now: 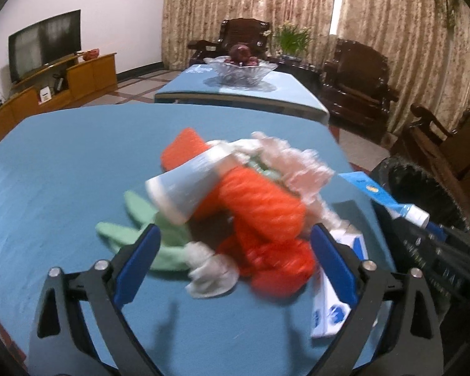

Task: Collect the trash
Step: 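Grasp the orange mesh net with the left gripper while the right holds the toothpaste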

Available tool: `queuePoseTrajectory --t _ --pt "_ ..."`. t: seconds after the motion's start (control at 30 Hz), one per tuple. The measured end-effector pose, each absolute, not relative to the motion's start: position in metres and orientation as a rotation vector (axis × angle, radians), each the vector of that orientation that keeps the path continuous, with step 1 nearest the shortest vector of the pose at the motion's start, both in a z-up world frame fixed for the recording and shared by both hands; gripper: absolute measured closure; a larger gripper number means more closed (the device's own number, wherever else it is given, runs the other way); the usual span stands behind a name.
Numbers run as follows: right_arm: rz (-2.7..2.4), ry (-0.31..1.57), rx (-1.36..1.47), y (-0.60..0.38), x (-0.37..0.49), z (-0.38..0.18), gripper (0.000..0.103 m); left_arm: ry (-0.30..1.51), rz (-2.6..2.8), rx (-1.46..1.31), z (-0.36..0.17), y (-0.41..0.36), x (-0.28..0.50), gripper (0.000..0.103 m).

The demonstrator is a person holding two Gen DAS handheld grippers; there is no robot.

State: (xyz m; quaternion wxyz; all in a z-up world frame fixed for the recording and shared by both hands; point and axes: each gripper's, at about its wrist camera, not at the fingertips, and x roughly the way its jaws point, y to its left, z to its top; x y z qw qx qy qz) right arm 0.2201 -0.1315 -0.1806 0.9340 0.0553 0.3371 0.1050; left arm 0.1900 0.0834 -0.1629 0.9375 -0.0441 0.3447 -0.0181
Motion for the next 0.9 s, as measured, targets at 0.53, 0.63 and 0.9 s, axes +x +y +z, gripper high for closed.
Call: queuePoseTrajectory --t 0.53,0.63,0.9 --pt "0.224 0.660 0.117 -0.140 0.224 -0.174 0.073 0.731 -0.095 -0.100 -0.169 0.063 0.218 0.074" --pt "0.236 0.639 0.115 -0.139 0.221 -0.166 0.073 0.692 -0.092 -0.093 -0.156 0.065 0.207 0.075" --pt "0.269 0.579 0.121 -0.135 0.211 -0.140 0.073 0.583 -0.096 -0.113 -0.113 0.075 0.179 0.076"
